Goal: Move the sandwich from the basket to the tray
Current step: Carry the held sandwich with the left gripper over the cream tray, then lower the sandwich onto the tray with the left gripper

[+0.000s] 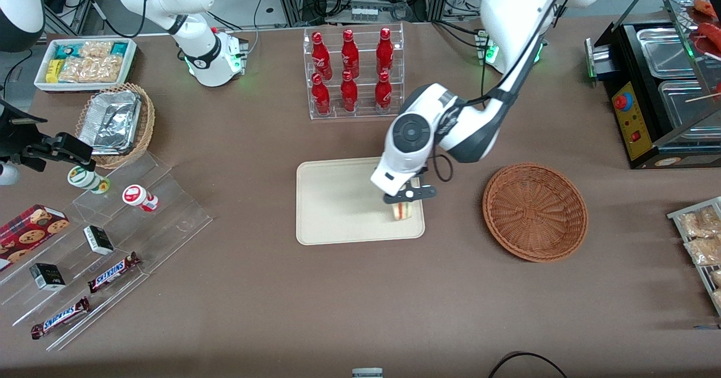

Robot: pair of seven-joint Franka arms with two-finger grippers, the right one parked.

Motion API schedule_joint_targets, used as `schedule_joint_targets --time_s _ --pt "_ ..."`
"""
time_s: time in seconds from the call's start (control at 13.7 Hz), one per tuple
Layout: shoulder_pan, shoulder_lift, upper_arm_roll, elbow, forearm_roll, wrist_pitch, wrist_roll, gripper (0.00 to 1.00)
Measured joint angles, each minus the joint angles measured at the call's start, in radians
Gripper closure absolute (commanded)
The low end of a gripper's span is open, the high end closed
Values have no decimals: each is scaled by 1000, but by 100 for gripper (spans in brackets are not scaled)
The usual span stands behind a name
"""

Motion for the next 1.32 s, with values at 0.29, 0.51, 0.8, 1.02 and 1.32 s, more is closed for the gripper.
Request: schedule_joint_targets --time_s 0.29,0.51,0.8,1.02,1.32 --pt "-73 115 1 132 0 0 -62 100" --pt "-100 175 1 192 0 0 -76 100" --pt "-110 227 2 247 0 0 -81 100" --pt "-110 242 3 262 0 -1 -87 100" --pt "-110 253 3 266 0 -1 -115 100"
